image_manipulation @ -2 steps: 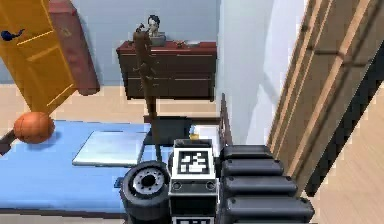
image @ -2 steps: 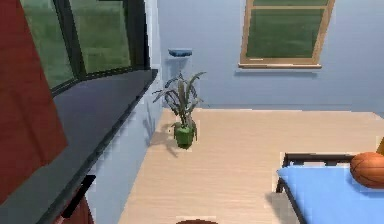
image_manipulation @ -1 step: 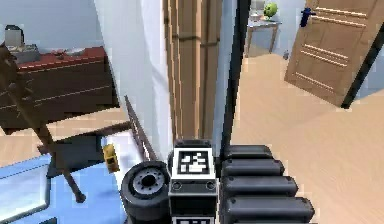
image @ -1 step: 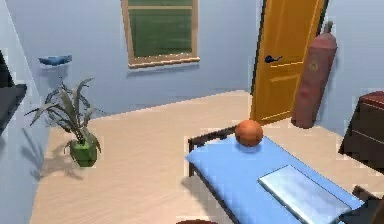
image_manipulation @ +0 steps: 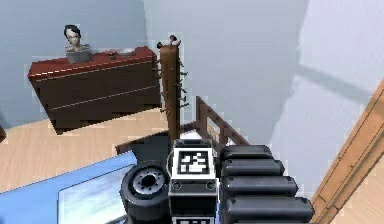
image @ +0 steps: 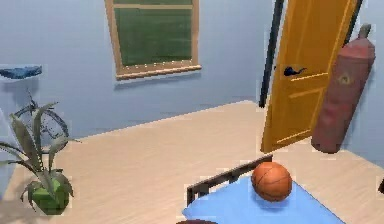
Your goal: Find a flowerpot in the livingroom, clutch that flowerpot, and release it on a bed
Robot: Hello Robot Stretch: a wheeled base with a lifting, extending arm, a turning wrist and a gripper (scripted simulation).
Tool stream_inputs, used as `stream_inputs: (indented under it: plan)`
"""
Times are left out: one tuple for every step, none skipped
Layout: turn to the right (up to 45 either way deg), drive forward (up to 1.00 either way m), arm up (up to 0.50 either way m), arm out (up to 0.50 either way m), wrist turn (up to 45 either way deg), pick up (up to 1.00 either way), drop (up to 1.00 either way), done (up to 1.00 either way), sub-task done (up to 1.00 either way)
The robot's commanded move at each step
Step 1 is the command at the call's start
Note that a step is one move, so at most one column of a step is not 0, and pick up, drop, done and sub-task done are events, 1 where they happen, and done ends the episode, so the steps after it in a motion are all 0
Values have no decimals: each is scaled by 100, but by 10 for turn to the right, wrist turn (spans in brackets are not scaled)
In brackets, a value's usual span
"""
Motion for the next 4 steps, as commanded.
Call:
stream_inputs:
  plan:
    - [-450, 0, 0, 0, 0, 0, 0, 0, 0]
    - [-180, 0, 0, 0, 0, 0, 0, 0, 0]
    - [450, 0, 0, 0, 0, 0, 0, 0, 0]
    - [180, 0, 0, 0, 0, 0, 0, 0, 0]
